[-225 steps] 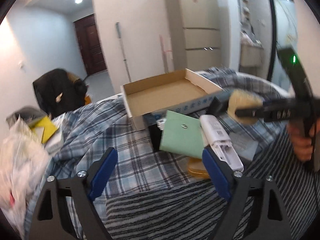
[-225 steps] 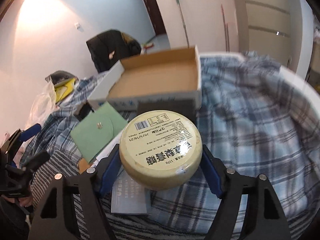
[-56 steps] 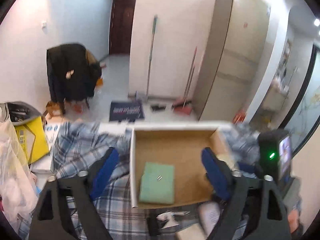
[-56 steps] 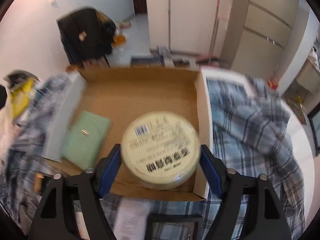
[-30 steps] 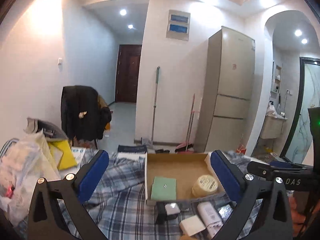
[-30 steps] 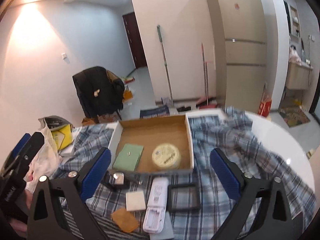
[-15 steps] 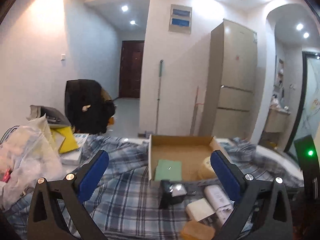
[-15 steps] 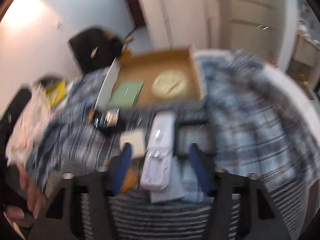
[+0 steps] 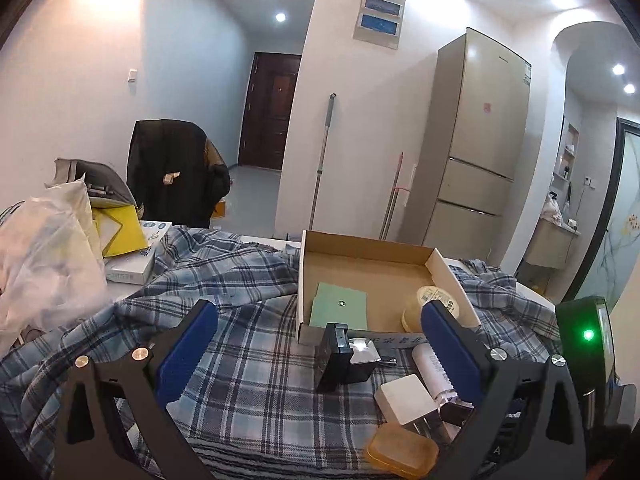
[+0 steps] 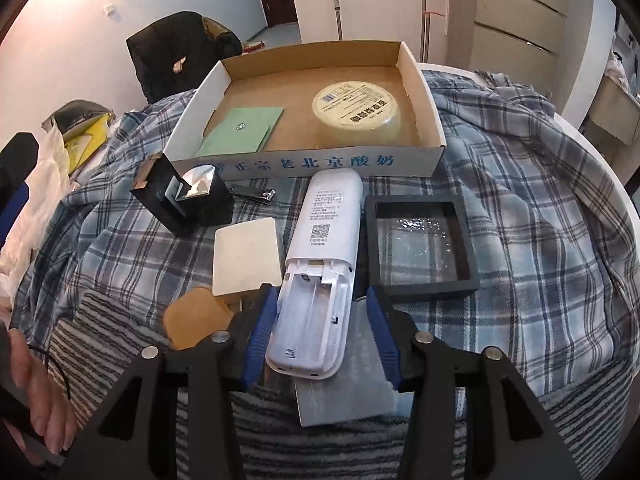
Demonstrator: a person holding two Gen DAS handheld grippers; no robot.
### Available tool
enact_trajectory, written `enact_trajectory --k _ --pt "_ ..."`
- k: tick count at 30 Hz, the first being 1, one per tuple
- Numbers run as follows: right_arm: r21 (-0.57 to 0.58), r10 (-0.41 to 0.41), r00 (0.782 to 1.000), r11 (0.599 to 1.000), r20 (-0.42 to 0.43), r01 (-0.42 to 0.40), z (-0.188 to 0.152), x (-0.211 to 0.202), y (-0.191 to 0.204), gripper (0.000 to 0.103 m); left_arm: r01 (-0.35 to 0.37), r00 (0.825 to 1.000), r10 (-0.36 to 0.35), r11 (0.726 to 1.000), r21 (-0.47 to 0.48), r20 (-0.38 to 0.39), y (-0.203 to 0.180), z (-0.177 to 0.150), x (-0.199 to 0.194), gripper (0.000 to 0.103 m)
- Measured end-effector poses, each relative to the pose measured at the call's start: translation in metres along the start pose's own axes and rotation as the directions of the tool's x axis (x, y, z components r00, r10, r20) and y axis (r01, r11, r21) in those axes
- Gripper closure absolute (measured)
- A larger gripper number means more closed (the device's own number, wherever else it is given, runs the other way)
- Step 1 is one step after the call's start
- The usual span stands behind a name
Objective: Organize rigid objects
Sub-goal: 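Grasp the white USB modem with the right tool, then grasp the amber soap bar with the left tool while the right tool holds the modem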
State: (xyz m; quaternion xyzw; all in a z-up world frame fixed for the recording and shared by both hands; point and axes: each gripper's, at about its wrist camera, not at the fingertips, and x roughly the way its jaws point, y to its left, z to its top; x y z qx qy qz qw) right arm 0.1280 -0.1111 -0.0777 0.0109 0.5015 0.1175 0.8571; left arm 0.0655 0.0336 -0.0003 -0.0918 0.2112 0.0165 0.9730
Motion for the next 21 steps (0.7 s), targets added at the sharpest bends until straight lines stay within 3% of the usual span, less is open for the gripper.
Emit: enact_trajectory --k 2,4,6,7,13,16,18,21 --pt "-0.022 0.014 1.0 1.0 -0.005 -0.015 0.001 0.003 0.005 0.046 -0.008 1.0 0.008 1.0 0.012 0.004 -0.002 -0.001 -0.001 0.0" --pt "-0.079 -0.029 1.0 0.996 -0.002 0.029 -0.001 0.005 0.013 0.046 -0.001 1.0 0.001 1.0 0.015 0.01 -0.004 -0.002 -0.002 0.0" --pt "-0.122 -0.088 0.996 0.988 0.016 0.089 -0.005 0.006 0.019 0.061 -0.002 1.0 0.002 1.0 0.027 0.014 -0.007 -0.002 -0.003 0.0" --pt "-0.124 -0.106 0.994 0.986 0.026 0.109 -0.007 0.003 0.018 0.062 -0.006 1.0 0.005 0.999 0.032 0.017 -0.008 -0.002 -0.003 0.0" --pt "-0.061 -0.009 1.0 0.998 0.009 0.01 -0.025 -0.029 -0.011 0.063 0.021 1.0 -0.021 0.999 0.025 0.017 -0.008 0.001 -0.008 0.0" --pt "-0.071 -0.017 1.0 0.997 -0.001 0.016 -0.042 -0.043 -0.023 0.063 0.038 0.998 -0.038 0.999 0.0 -0.053 -0.008 0.007 -0.01 0.0" --pt "-0.058 -0.006 1.0 0.998 -0.023 0.005 -0.05 -0.046 -0.03 0.063 0.118 0.988 -0.124 0.991 -0.061 -0.093 -0.003 0.011 -0.019 0.0" --pt "-0.023 0.044 0.998 0.999 -0.044 -0.045 -0.05 -0.044 -0.04 0.061 0.135 0.984 -0.144 0.987 -0.084 -0.104 -0.002 0.011 -0.032 0.0"
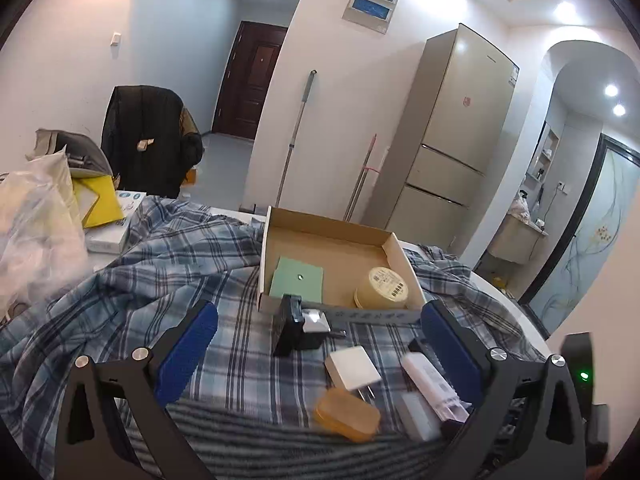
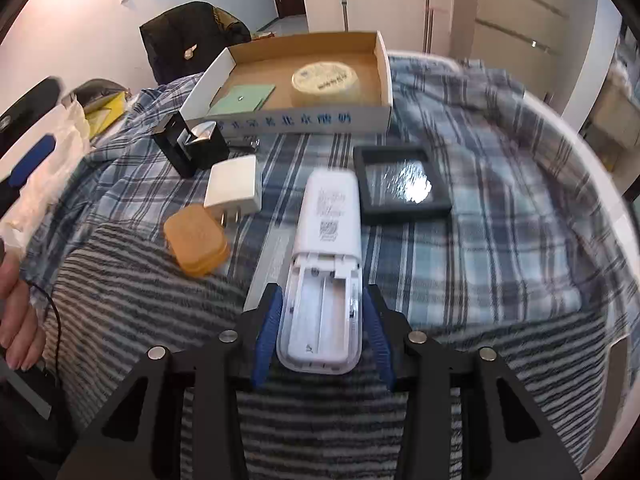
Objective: Organize rigid objects
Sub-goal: 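Grasp the amber soap bar with the left tool while the right tool holds the modem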
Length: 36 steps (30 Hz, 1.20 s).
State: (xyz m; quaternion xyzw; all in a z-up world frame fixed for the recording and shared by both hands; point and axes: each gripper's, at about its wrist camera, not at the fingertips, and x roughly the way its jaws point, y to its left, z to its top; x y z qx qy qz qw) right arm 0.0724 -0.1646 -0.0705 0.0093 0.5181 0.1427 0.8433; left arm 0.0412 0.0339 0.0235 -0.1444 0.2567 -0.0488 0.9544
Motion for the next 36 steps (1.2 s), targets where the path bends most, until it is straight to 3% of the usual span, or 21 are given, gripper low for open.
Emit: enact_trajectory --k 4,11,12,14,15,20,24,27,28,29,31,33,36 --pt "0.045 0.021 0.999 0.999 0.039 -0.023 0.008 0.002 -0.004 0.045 -0.044 0.999 0.044 0.999 0.032 0.005 -0.005 -0.006 -0.004 0.0" --pt "0.13 0.039 0.998 0.99 0.052 -0.046 0.03 0.022 -0.015 0.044 -0.031 0.999 0.033 0.999 0.039 -0.041 -0.008 -0.014 0.0 0.0" --pt "0.133 0.029 0.999 0.99 0.042 -0.034 0.03 0.026 -0.016 0.045 -0.031 0.998 0.033 0.998 0.048 -0.054 -0.009 -0.015 0.001 0.0" --pt "0.118 0.069 0.998 0.991 0.01 -0.07 0.029 0.036 -0.015 0.065 -0.024 0.995 0.03 0.997 0.071 -0.09 -0.011 -0.02 0.004 0.0" --pt "0.122 0.089 0.996 0.988 0.015 -0.09 0.028 0.036 -0.016 0.065 -0.023 0.994 0.032 0.996 0.082 -0.107 -0.011 -0.023 0.005 0.0" --pt "0.038 -0.003 0.997 0.999 0.078 0.0 0.019 0.013 -0.008 0.065 -0.025 0.978 0.058 0.986 0.162 -0.199 -0.015 -0.041 0.015 0.0" --pt "0.086 -0.003 0.994 0.996 0.112 -0.006 0.007 -0.004 -0.023 0.065 -0.016 0.968 0.067 0.978 0.207 -0.242 -0.026 -0.053 0.021 0.0" --pt "0.128 0.024 0.995 0.991 0.098 -0.037 -0.002 -0.009 -0.039 0.065 0.041 0.958 0.024 0.974 0.221 -0.285 -0.037 -0.057 0.027 0.0" --pt "0.137 0.027 0.995 0.99 0.091 -0.039 -0.005 -0.009 -0.043 0.065 0.082 0.947 -0.006 0.971 0.225 -0.321 -0.04 -0.058 0.032 0.0" --pt "0.148 0.026 0.996 0.988 0.083 -0.038 -0.007 -0.008 -0.047 0.065 0.161 0.914 -0.057 0.96 0.228 -0.403 -0.042 -0.058 0.043 0.0" --pt "0.159 0.025 0.997 0.987 0.067 -0.035 -0.013 -0.008 -0.053 0.065 0.212 0.882 -0.077 0.947 0.243 -0.466 -0.041 -0.056 0.052 0.0" --pt "0.152 0.008 0.998 0.988 0.056 -0.017 -0.017 -0.007 -0.056 0.065 0.263 0.871 -0.105 0.925 0.275 -0.48 -0.039 -0.053 0.058 0.0" --pt "0.119 -0.027 0.999 0.993 0.029 0.024 -0.023 -0.004 -0.054 0.065 0.272 0.859 -0.089 0.913 0.303 -0.503 -0.037 -0.053 0.071 0.0"
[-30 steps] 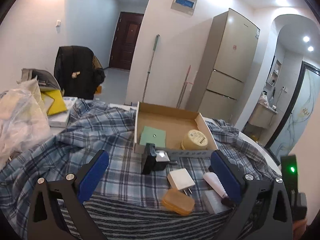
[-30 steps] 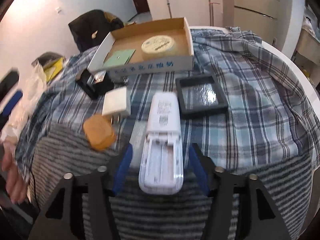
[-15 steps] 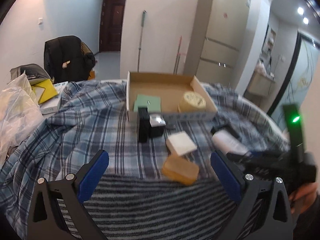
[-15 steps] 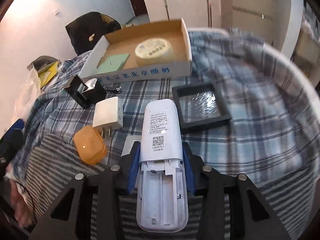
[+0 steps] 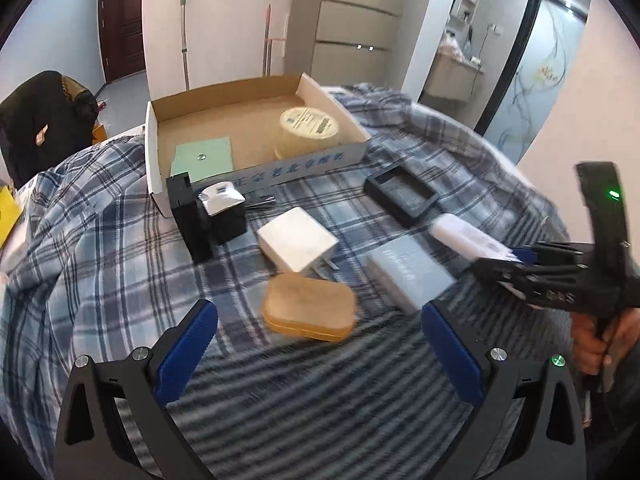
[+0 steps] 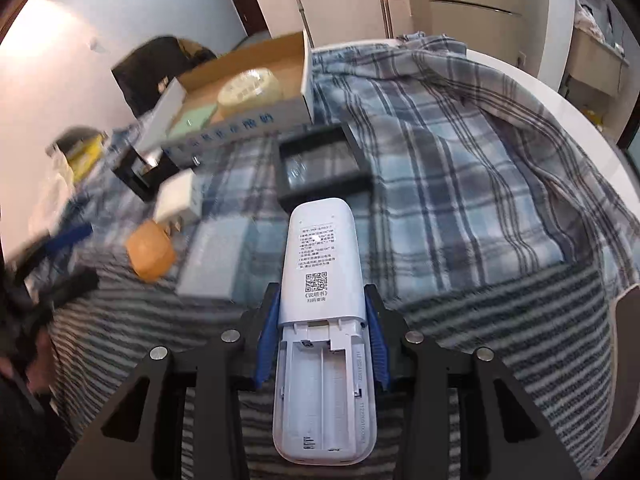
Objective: Organize rigid objects
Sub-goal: 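Grasp the amber soap bar with the left tool while the right tool holds the modem, then lower the soap bar onto the green pouch in the box and open the left tool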
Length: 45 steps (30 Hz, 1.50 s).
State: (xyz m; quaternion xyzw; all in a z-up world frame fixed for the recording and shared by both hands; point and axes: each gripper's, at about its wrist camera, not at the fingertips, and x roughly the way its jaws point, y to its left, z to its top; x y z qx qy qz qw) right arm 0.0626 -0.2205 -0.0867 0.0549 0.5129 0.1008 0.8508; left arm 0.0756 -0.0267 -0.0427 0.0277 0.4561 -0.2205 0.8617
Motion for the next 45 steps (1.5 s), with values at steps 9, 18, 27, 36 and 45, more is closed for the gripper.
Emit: enact_trajectory --k 9,18,27,36,45 --pt "-0.049 -0.028 0.999 0.998 -0.016 0.027 -0.008 -0.005 0.003 0.064 0.044 0.994 -0.037 0.997 0.068 -0.105 0.012 0.004 0.038 0.0" --pt "-0.078 -0.054 0.998 0.996 -0.013 0.053 -0.004 -0.002 0.01 0.055 -0.028 0.991 0.044 0.991 0.128 -0.123 0.007 0.004 0.062 0.037" --pt "-0.071 -0.059 0.998 0.996 -0.01 0.059 0.006 0.004 0.01 0.055 -0.046 0.999 0.046 0.999 0.023 -0.004 0.019 0.005 0.019 0.038" --pt "-0.062 -0.086 0.996 0.994 0.009 0.086 0.002 0.003 0.011 0.064 -0.126 0.977 0.148 0.981 -0.146 0.15 0.022 -0.003 -0.04 0.038" --pt "-0.028 -0.088 0.991 0.995 0.105 0.091 0.027 -0.027 0.006 0.064 -0.218 0.95 0.246 0.963 -0.157 0.19 0.018 0.016 -0.067 0.038"
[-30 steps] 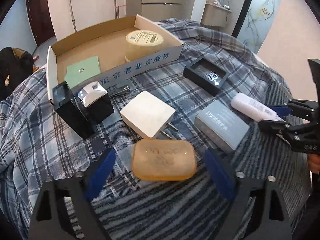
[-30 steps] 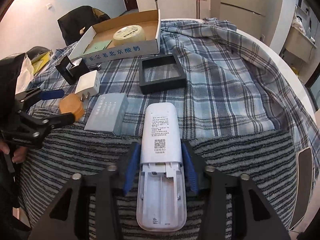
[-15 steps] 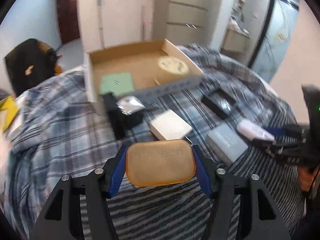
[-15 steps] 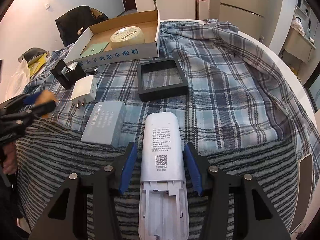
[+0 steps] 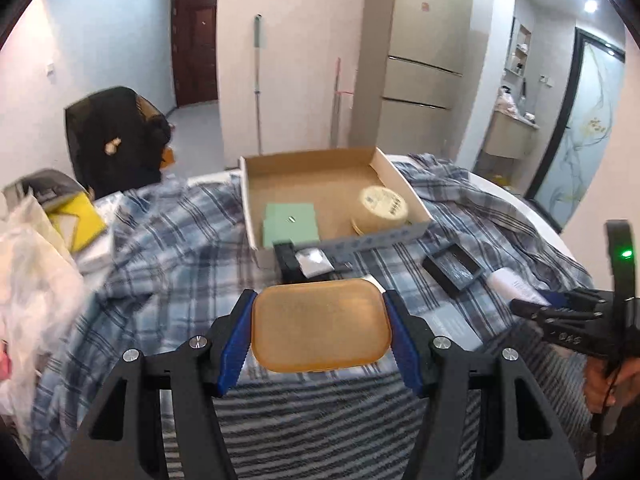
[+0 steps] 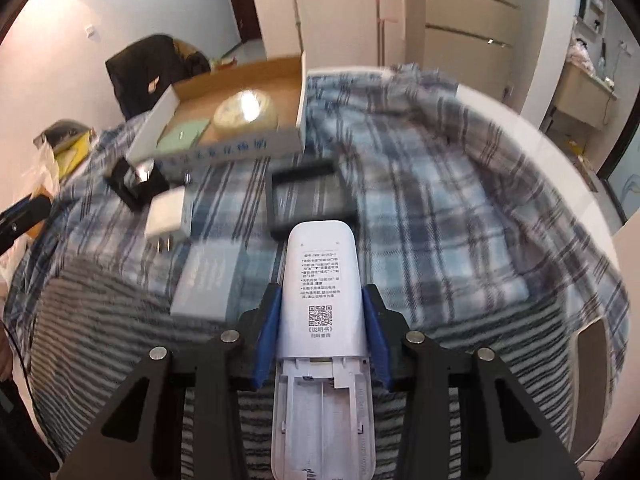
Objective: Organize rigid objects
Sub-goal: 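Lower the soap bar onto the green pouch in the box and open the left tool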
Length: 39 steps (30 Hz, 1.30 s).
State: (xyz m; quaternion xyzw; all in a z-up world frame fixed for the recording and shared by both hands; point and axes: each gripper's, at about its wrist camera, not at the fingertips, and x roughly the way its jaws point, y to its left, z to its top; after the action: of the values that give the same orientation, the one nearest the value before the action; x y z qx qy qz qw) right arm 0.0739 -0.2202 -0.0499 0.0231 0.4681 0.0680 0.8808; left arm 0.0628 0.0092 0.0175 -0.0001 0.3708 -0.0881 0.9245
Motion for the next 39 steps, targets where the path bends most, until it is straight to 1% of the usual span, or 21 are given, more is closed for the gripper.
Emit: enact_trajectory --k 4,8,11,14,17,18,19,20,21,22,24,25,28,30,31,32,34,35,36,38,39 --pt "0.031 0.015 0.998 0.999 0.067 -0.017 0.015 -0.013 0.001 0.064 -0.003 0.999 0.005 1.0 -0.029 0.051 0.003 0.017 -0.011 0.038" --pt "0.003 0.023 0.995 1.0 0.095 -0.023 0.035 -0.019 0.009 0.064 -0.001 0.996 0.006 0.998 -0.059 0.092 0.005 0.034 -0.021 0.038" --pt "-0.024 0.023 0.989 1.0 0.149 -0.019 0.058 -0.032 0.014 0.064 -0.01 0.991 0.017 0.999 -0.052 0.13 0.006 0.055 -0.024 0.038" --pt "-0.022 0.014 0.975 1.0 0.223 -0.009 0.089 -0.047 0.02 0.064 -0.023 0.979 0.036 0.997 -0.069 0.201 0.008 0.091 -0.03 0.038" --pt "-0.014 0.026 0.954 1.0 0.298 -0.023 0.125 -0.059 0.029 0.064 0.007 0.966 0.017 0.996 -0.092 0.259 0.011 0.127 -0.036 0.038" --pt "0.012 0.037 0.944 0.999 0.327 -0.043 0.14 -0.063 0.03 0.064 -0.002 0.954 0.032 0.995 -0.099 0.298 0.012 0.142 -0.036 0.038" --pt "0.05 0.048 0.933 0.996 0.356 -0.071 0.153 -0.065 0.032 0.064 -0.02 0.948 0.053 0.994 -0.105 0.313 0.013 0.149 -0.035 0.038" --pt "0.081 0.058 0.922 0.992 0.382 -0.096 0.167 -0.065 0.034 0.064 -0.073 0.946 0.107 0.99 -0.122 0.307 0.013 0.161 -0.025 0.038" --pt "0.097 0.06 0.917 0.99 0.395 -0.106 0.179 -0.063 0.039 0.064 -0.09 0.948 0.129 0.986 -0.143 0.292 0.014 0.166 -0.019 0.038" --pt "0.1 0.057 0.916 0.989 0.397 -0.105 0.192 -0.059 0.045 0.064 -0.075 0.948 0.12 0.984 -0.16 0.294 0.015 0.169 -0.016 0.038" --pt "0.091 0.069 0.916 0.989 0.396 -0.114 0.21 -0.048 0.055 0.064 -0.012 0.95 0.054 0.99 -0.137 0.309 0.016 0.175 -0.006 0.038" --pt "0.098 0.081 0.917 0.987 0.389 -0.129 0.217 -0.041 0.058 0.064 -0.015 0.954 0.051 0.992 -0.124 0.294 0.016 0.178 0.002 0.038" --pt "0.11 0.111 0.931 0.981 0.349 -0.158 0.226 -0.016 0.061 0.064 -0.052 0.972 0.076 0.992 -0.111 0.223 0.023 0.18 0.037 0.038" --pt "0.085 0.101 0.939 0.987 0.328 -0.136 0.224 0.002 0.064 0.064 -0.039 0.987 0.053 0.995 -0.094 0.154 0.028 0.173 0.069 0.038" --pt "0.068 0.08 0.946 0.992 0.314 -0.107 0.222 0.014 0.065 0.064 -0.039 0.991 0.051 0.995 -0.092 0.126 0.03 0.17 0.081 0.038" --pt "0.062 0.058 0.954 0.995 0.295 -0.079 0.22 0.027 0.065 0.064 -0.051 0.995 0.058 0.994 -0.094 0.077 0.034 0.168 0.101 0.038" --pt "0.089 0.033 0.973 0.995 0.228 -0.055 0.223 0.054 0.057 0.064 -0.031 0.999 0.034 0.994 -0.101 0.022 0.038 0.166 0.125 0.038" --pt "0.11 0.035 0.98 0.992 0.196 -0.057 0.223 0.065 0.052 0.064 -0.002 1.0 0.0 0.994 -0.111 -0.024 0.041 0.161 0.141 0.038" --pt "0.122 0.039 0.984 0.991 0.175 -0.061 0.223 0.075 0.048 0.064 0.006 0.998 -0.013 0.993 -0.117 -0.059 0.042 0.158 0.152 0.038" --pt "0.115 0.041 0.991 0.992 0.13 -0.056 0.221 0.094 0.042 0.064 -0.001 0.993 -0.013 0.993 -0.118 -0.12 0.042 0.151 0.172 0.038" --pt "0.11 0.046 0.993 0.992 0.109 -0.058 0.22 0.101 0.041 0.064 -0.017 0.988 0.0 0.994 -0.111 -0.153 0.04 0.146 0.183 0.038"
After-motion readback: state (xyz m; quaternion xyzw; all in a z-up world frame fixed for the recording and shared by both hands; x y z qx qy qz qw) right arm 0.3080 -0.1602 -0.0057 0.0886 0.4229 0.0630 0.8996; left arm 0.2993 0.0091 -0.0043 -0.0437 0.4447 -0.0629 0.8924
